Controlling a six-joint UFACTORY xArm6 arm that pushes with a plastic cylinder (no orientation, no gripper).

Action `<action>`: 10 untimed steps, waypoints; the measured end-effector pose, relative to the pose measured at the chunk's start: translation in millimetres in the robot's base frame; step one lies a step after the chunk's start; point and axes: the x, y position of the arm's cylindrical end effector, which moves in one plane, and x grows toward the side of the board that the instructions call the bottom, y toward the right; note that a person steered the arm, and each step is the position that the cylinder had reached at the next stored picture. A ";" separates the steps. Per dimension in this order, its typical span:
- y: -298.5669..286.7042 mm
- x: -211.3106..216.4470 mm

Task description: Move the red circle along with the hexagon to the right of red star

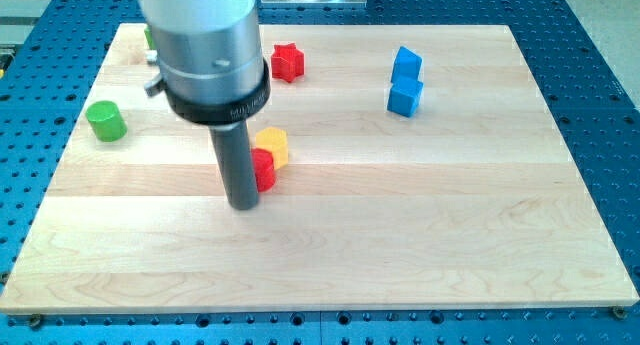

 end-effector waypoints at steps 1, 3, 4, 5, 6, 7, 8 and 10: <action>23.3 -11.5; 30.0 -97.4; 30.3 -137.3; 30.3 -175.7; 37.0 -155.7; 51.7 -132.7; 83.5 -158.9; 66.5 -207.5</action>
